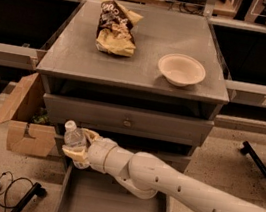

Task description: Place blue plastic bottle into bottom drawer

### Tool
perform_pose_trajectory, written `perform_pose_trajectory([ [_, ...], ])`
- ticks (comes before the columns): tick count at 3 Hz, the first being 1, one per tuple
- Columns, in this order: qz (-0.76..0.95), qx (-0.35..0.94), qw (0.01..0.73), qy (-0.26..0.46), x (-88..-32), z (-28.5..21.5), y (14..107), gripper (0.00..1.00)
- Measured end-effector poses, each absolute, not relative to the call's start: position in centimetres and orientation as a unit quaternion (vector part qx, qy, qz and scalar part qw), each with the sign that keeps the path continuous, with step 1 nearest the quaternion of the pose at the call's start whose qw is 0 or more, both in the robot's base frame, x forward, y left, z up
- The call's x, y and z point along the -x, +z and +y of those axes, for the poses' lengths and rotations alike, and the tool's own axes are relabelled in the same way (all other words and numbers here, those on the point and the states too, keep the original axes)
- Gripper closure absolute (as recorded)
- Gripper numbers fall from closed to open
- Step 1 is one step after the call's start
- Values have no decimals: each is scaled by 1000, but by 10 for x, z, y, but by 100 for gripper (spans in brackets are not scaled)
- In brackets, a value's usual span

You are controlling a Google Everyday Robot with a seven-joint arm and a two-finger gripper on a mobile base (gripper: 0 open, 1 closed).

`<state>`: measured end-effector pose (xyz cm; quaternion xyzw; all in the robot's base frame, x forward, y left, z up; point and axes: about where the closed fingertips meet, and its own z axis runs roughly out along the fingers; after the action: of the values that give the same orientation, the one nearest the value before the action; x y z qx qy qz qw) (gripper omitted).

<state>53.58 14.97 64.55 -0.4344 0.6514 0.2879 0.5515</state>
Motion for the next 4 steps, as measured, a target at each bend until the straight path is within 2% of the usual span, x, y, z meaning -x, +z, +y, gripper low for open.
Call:
perform_pose_trajectory([
  [1, 640, 400, 581, 304, -559, 144, 622, 100],
  [2, 652, 369, 571, 336, -557, 148, 587, 100],
  [3, 656, 374, 564, 335, -557, 152, 577, 100],
  [4, 671, 391, 533, 336, -558, 144, 529, 100],
])
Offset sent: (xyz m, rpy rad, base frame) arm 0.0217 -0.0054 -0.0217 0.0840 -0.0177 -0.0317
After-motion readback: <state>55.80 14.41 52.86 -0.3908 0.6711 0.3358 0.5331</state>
